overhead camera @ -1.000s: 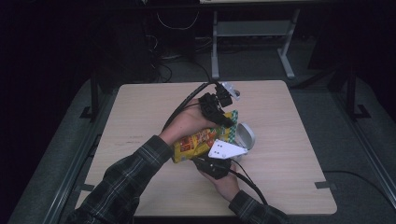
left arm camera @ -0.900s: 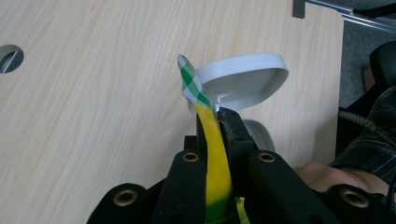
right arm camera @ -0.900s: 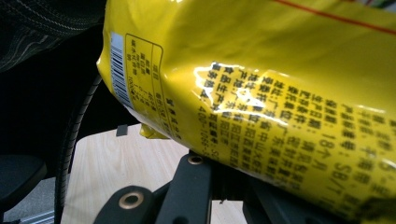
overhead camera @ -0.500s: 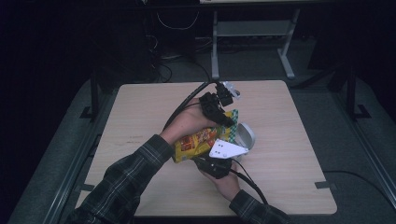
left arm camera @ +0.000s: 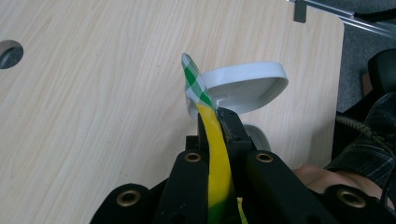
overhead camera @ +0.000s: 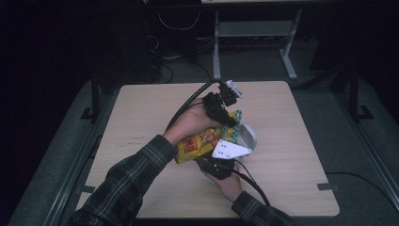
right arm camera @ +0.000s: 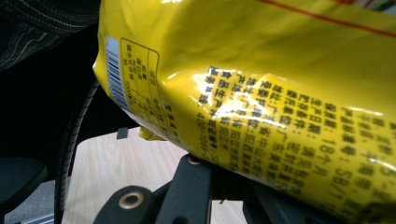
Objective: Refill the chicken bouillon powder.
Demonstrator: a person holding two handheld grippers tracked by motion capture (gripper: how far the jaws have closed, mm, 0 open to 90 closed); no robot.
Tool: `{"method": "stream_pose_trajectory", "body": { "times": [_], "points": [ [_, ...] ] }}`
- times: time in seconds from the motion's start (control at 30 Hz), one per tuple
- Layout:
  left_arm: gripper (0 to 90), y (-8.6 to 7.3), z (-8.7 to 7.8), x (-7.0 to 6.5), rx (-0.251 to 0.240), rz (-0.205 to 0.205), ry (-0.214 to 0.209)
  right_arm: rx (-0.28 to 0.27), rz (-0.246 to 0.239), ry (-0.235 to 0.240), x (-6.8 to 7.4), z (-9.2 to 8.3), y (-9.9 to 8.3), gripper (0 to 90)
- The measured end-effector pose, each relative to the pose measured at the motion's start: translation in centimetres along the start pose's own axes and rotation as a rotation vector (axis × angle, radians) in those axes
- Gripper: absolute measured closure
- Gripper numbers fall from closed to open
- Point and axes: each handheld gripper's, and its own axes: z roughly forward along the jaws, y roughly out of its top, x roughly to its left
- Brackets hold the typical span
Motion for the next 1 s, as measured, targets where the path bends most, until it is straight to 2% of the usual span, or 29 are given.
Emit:
{"method": "stream_pose_trajectory", "body": {
  "times": [1.0],
  "points": [
    [89.5,-0.2,0.07,-0.1,-0.011,-0.005,-0.003,0.008,-0.007,-0.005,0.07,0.06,-0.06,89.9]
  ]
}}
